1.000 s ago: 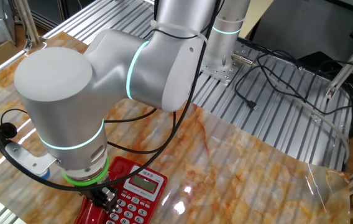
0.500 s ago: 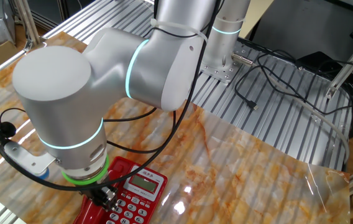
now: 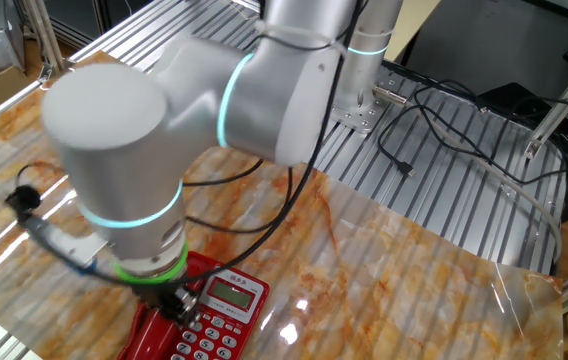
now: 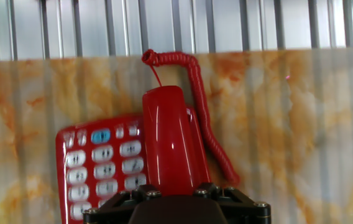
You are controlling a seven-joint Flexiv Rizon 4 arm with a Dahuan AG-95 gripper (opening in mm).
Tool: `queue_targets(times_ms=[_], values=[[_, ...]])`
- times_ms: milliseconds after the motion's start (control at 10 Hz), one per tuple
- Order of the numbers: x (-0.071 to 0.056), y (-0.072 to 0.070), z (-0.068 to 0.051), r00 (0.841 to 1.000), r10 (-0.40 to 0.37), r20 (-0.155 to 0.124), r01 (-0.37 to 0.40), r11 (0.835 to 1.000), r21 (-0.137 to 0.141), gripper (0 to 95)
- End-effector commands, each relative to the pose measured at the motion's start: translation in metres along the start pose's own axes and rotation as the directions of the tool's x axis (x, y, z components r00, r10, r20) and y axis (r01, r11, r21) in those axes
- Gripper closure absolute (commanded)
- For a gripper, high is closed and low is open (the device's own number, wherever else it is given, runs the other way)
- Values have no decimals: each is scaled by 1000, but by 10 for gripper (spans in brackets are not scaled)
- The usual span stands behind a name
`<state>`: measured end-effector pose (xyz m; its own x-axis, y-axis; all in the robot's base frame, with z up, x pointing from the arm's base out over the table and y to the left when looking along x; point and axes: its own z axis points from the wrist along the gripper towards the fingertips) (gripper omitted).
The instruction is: Place the handset of the telephone on the corresponding phone cradle
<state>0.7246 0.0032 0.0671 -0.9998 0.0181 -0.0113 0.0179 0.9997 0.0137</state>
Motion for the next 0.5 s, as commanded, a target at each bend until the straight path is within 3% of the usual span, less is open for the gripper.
queue_targets(times_ms=[100,500], values=[[-1,-1,-2,999,-27,-17,28,1000,10,950],[6,-7,4,1000,-3,-16,3,1000,20,950]])
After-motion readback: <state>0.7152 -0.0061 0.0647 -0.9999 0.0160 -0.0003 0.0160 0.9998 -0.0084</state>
